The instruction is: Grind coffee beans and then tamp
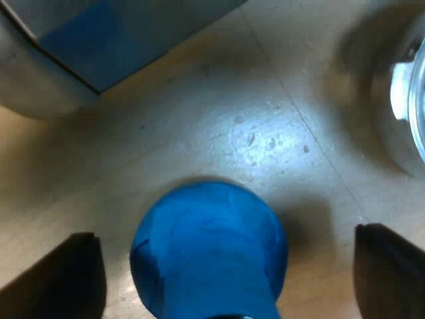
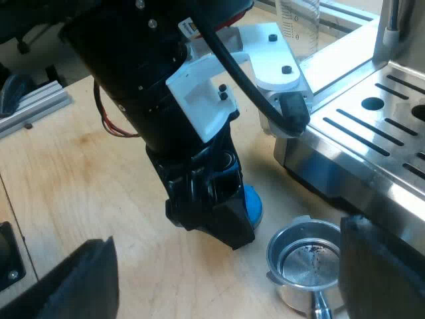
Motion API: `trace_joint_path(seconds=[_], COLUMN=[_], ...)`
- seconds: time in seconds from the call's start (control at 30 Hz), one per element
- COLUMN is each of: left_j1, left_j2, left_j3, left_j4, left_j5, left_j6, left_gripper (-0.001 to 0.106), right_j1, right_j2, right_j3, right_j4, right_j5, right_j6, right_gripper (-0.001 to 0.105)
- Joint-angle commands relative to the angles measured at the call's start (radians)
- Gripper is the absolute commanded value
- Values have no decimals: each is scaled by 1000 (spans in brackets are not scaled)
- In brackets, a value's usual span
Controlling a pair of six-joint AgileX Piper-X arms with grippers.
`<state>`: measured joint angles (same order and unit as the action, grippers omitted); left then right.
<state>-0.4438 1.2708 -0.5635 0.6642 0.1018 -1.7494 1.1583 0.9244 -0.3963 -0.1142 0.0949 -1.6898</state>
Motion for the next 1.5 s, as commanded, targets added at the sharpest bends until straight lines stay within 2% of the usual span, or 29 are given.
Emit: trace_joint_path(seconds=[0.03, 0.1, 0.13, 0.17, 0.23, 0.4, 0.5, 0.63, 0.77, 1.5], left_j1=[-4, -4, -4, -4, -4, -4, -4, -4, -4, -4], left_j2=[-1, -1, -1, -1, -1, -1, -7, -38, -70, -530], left_j3=[-6, -6, -6, -6, -7, -19, -35, -36, -36, -36], left_j4=[-10, -10, -10, -10, -10, 11, 39, 72, 84, 286], left_j5=[-1, -1, -1, -1, -1, -1, -7, -37, -39, -39], left_j6=[4, 4, 4, 4, 4, 8, 32, 35, 35, 19], left_gripper=[59, 51, 42, 40, 26, 1, 0, 0, 0, 0], right_j1=[2, 2, 2, 2, 2, 2, 2, 2, 2, 2], right_j2=[-2, -2, -2, -2, -2, -2, -2, -2, -2, -2], right_j3=[-4, -4, -4, -4, -4, -4, -4, -4, -4, -4], right_j4=[-10, -10, -10, -10, -10, -10, -10, -10, -10, -8], right_j5=[-11, -11, -11, -11, -11, -11, -11, -11, -11, -11], right_j6=[-3, -3, -3, -3, -3, -3, -3, -3, -3, -3], right_gripper=[70, 70, 70, 70, 70, 70, 70, 70, 70, 70])
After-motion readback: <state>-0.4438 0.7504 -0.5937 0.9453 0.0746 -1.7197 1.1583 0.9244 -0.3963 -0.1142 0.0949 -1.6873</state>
